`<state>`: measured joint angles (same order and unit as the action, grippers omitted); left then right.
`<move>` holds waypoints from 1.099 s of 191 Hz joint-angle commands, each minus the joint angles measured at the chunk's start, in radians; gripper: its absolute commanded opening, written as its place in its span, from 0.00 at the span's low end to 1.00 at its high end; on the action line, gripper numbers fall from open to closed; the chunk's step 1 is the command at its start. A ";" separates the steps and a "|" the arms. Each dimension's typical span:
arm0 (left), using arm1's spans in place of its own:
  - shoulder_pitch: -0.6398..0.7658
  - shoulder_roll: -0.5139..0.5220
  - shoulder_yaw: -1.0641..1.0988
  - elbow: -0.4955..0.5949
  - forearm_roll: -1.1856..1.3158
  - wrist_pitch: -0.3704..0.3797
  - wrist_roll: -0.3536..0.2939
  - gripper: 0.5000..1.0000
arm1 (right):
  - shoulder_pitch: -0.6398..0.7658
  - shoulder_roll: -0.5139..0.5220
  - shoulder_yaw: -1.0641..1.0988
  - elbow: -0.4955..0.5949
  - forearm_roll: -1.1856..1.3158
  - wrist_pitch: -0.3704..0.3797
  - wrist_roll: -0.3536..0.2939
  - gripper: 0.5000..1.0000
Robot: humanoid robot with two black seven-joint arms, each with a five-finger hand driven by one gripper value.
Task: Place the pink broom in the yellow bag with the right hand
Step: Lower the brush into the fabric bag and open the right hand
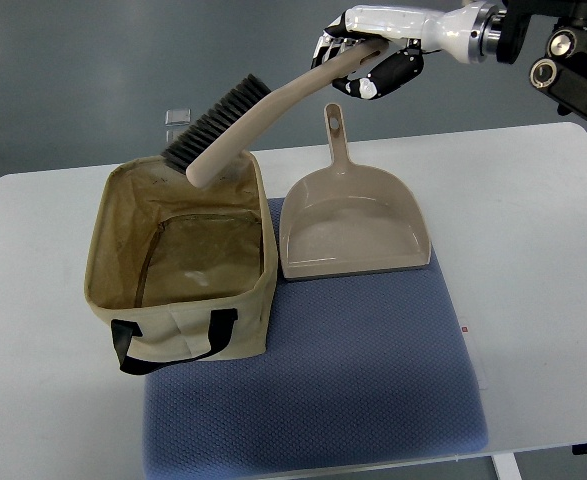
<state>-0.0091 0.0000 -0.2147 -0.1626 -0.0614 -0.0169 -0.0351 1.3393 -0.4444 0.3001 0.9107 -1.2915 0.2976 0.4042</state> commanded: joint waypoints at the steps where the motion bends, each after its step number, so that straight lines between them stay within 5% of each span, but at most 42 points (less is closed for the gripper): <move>1: 0.000 0.000 0.002 0.000 0.000 0.000 0.000 1.00 | 0.001 0.053 -0.009 -0.027 -0.003 -0.018 -0.007 0.00; 117: 0.003 0.000 0.000 0.000 0.000 0.000 0.000 1.00 | -0.120 0.297 -0.064 -0.122 -0.207 -0.161 -0.033 0.00; 134: 0.003 0.000 0.000 0.000 0.000 0.000 0.000 1.00 | -0.137 0.305 -0.062 -0.122 -0.213 -0.170 -0.033 0.14; 140: 0.003 0.000 0.000 0.000 0.000 0.000 0.000 1.00 | -0.141 0.306 -0.061 -0.122 -0.213 -0.178 -0.031 0.27; 147: 0.003 0.000 0.000 0.000 0.000 0.000 0.000 1.00 | -0.143 0.306 -0.061 -0.122 -0.212 -0.189 -0.031 0.54; 154: 0.003 0.000 0.000 0.000 0.000 0.000 0.000 1.00 | -0.144 0.306 -0.059 -0.122 -0.209 -0.195 -0.030 0.66; 210: 0.003 0.000 0.000 0.000 0.000 0.000 0.000 1.00 | -0.149 0.296 -0.045 -0.121 -0.196 -0.201 -0.025 0.79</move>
<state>-0.0061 0.0000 -0.2148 -0.1626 -0.0614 -0.0169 -0.0351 1.1907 -0.1442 0.2503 0.7885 -1.4894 0.0975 0.3768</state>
